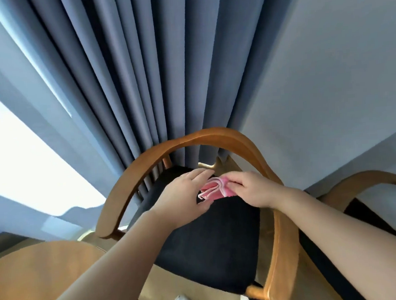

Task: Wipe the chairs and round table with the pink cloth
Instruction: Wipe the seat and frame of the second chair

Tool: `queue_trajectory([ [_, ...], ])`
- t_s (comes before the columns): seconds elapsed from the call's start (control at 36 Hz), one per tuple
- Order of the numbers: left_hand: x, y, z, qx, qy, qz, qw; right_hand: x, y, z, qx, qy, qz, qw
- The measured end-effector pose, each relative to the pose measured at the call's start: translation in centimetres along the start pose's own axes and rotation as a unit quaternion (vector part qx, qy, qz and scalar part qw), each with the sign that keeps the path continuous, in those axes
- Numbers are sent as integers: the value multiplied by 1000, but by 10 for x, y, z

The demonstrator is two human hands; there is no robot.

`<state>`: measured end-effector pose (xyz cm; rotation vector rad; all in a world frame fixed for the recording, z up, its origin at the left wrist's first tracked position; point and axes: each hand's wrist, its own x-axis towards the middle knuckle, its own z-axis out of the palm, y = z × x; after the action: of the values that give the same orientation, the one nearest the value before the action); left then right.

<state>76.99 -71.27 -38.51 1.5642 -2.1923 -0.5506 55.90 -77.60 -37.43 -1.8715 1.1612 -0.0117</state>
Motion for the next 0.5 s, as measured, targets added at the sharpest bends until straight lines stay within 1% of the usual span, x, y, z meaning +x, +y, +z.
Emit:
queue_trajectory([
  [0.08,-6,38,-21,-42,-2,6,999,-40,-23,-1,58,21,-21,998],
  [0.19,-12,76,-37,-52,-14,11,998,-90,-31,-1,113,56,-33,991],
  [0.31,-18,110,-41,-64,-8,16,998,-141,-24,-3,176,53,-58,981],
  [0.36,-22,127,-38,-77,-16,19,997,-167,-18,0,174,60,-62,981],
  [0.5,-40,174,-13,-81,-35,48,995,-222,3,17,187,137,-47,972],
])
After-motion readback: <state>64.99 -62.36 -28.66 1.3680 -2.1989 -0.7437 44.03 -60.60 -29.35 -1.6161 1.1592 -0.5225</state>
